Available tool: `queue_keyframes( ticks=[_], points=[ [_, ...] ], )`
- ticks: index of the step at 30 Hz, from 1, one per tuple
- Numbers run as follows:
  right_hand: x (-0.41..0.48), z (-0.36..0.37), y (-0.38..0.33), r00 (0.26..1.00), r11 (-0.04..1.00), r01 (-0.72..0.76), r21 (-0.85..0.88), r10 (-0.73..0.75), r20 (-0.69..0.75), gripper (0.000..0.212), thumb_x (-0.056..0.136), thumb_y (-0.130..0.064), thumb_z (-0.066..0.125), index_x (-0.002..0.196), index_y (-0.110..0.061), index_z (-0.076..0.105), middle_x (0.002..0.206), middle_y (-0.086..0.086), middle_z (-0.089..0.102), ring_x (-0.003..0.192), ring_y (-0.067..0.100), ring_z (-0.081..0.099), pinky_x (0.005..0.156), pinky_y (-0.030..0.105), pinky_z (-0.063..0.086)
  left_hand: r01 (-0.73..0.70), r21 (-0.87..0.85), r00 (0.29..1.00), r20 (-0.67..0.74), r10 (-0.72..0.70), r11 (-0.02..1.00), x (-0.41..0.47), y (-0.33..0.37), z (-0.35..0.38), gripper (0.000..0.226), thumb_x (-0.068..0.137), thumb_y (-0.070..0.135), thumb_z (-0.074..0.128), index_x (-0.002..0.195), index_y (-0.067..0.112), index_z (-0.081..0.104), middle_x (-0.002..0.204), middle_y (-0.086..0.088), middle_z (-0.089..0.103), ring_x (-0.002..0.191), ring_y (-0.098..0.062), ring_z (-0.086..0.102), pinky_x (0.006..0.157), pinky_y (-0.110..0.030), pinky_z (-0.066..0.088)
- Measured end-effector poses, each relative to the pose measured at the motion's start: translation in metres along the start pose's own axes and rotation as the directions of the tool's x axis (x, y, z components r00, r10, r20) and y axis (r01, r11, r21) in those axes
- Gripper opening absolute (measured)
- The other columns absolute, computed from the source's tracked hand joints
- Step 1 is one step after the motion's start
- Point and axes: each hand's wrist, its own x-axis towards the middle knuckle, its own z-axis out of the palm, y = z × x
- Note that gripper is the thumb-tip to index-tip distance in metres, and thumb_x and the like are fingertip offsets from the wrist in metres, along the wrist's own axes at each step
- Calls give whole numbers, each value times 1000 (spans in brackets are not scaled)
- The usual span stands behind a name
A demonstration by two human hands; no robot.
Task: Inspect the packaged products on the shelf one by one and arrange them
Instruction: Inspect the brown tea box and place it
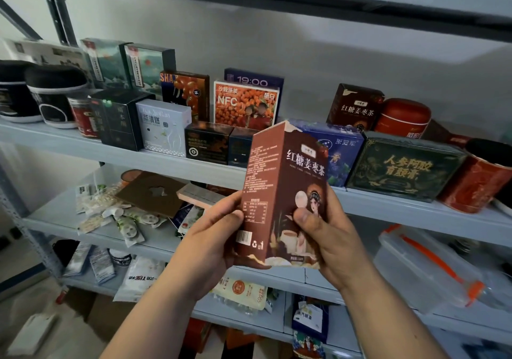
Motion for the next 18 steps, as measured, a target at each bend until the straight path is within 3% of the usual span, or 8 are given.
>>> queue_keyframes(
  ticks=[1, 4, 5, 8, 14, 16, 18],
  points=[
    [-1, -1, 0, 999, 1000, 20, -23, -20, -30, 86, 56, -31, 101, 131, -33, 59, 125, 10, 73, 111, 32, 72, 81, 42, 62, -34, 33, 999, 2, 34, 999, 0, 0, -1, 34, 85, 25, 72, 119, 26, 75, 113, -15, 74, 92, -29, 74, 66, -43, 63],
    [-4, -6, -4, 992, 980, 89, -178, -104, -77, 90, 64, -27, 94, 140, -42, 48, 129, 5, 71, 118, 30, 69, 92, 49, 59, -84, 142, 986, 152, 62, 986, 2, -1, -9, 90, 62, 45, 94, 140, 23, 58, 133, -9, 66, 116, -30, 68, 84, -47, 61],
    [-6, -7, -6, 988, 965, 106, -239, -129, -81, 93, 66, -27, 92, 144, -44, 45, 130, 4, 69, 120, 28, 68, 94, 51, 58, -86, 191, 981, 186, 50, 978, 4, -2, -10, 96, 57, 48, 96, 141, 27, 56, 137, -7, 63, 122, -31, 65, 88, -49, 60],
    [-10, -6, -13, 976, 913, 181, -367, -213, -50, 94, 69, -31, 89, 148, -49, 40, 135, -4, 64, 124, 23, 65, 94, 47, 58, -125, 300, 980, 185, 71, 946, 7, -6, -9, 91, 56, 47, 97, 138, 37, 57, 137, -2, 63, 127, -28, 61, 90, -44, 59],
    [-13, -6, -45, 954, 789, 260, -557, -298, 24, 98, 67, -39, 91, 145, -63, 36, 141, -20, 54, 128, 12, 61, 99, 42, 57, -181, 320, 971, 207, 118, 930, 11, -8, -6, 84, 56, 37, 98, 131, 46, 61, 135, 2, 65, 127, -21, 61, 84, -38, 61],
    [-15, -6, -63, 950, 698, 276, -661, -304, 76, 94, 69, -43, 93, 143, -63, 39, 143, -26, 47, 131, 8, 55, 99, 35, 57, -205, 357, 970, 198, 140, 912, 11, -3, -2, 84, 55, 34, 97, 129, 49, 61, 133, 7, 66, 126, -17, 61, 85, -37, 61],
    [-16, -6, -85, 946, 533, 285, -797, -292, 143, 88, 69, -52, 86, 143, -63, 40, 142, -38, 37, 135, -5, 44, 101, 22, 52, -254, 449, 965, 179, 192, 857, 10, 5, 2, 88, 56, 39, 96, 133, 51, 56, 133, 10, 65, 128, -14, 59, 90, -40, 59]
  ],
)
